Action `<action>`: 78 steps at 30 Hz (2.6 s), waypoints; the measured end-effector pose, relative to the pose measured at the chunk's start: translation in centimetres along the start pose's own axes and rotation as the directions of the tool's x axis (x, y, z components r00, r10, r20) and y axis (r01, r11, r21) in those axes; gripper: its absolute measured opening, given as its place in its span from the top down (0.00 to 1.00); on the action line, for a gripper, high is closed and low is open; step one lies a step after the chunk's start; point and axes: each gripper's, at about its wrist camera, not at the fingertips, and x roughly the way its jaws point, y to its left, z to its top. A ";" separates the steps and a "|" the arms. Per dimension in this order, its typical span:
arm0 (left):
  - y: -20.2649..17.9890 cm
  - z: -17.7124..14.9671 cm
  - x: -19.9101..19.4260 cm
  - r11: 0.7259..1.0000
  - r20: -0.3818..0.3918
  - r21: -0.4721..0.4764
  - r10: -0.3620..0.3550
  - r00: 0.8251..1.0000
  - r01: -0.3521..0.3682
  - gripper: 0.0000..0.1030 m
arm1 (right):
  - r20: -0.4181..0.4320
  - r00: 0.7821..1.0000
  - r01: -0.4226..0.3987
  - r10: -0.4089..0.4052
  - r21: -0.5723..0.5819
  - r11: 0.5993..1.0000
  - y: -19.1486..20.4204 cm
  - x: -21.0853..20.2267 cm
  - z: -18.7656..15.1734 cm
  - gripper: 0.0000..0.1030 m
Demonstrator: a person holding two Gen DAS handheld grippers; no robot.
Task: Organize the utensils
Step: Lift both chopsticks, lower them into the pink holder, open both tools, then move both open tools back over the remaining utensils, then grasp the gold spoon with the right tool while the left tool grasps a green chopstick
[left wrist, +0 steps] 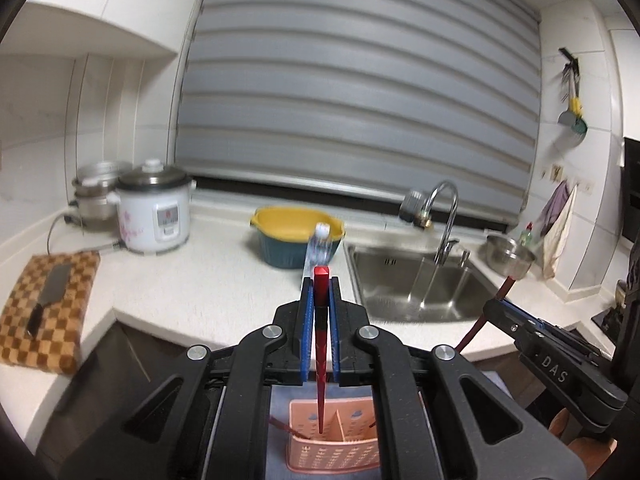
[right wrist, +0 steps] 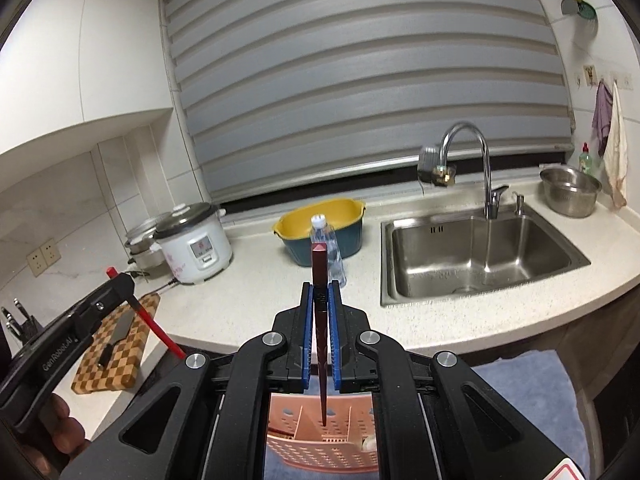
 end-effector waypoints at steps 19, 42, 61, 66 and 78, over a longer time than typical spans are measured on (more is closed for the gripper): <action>1.5 -4.7 1.8 0.998 -0.114 -0.056 0.028 0.993 -0.035 0.66 | -0.072 0.996 0.053 -0.051 0.017 0.998 -2.4 0.6 -4.6 0.63; 1.6 -16.6 -13.2 0.998 -0.223 -0.035 0.041 0.974 -0.050 0.40 | -0.257 0.960 0.101 -0.108 -0.042 0.994 -5.9 -15.8 -20.6 0.46; 0.5 -33.2 -22.3 0.999 -0.478 0.005 0.045 0.877 -0.049 0.40 | -0.446 0.887 0.092 -0.119 -0.081 0.992 -3.4 -19.4 -35.7 0.59; 0.6 -34.4 -23.1 0.999 -0.504 0.003 0.044 0.863 -0.050 0.40 | -0.469 0.878 0.089 -0.096 -0.037 0.995 -3.4 -17.9 -36.2 0.70; -0.3 -35.5 -23.0 1.000 -0.535 0.013 0.021 0.845 -0.016 0.40 | -0.500 0.861 0.072 -0.096 -0.068 0.995 -2.5 -17.4 -37.6 0.82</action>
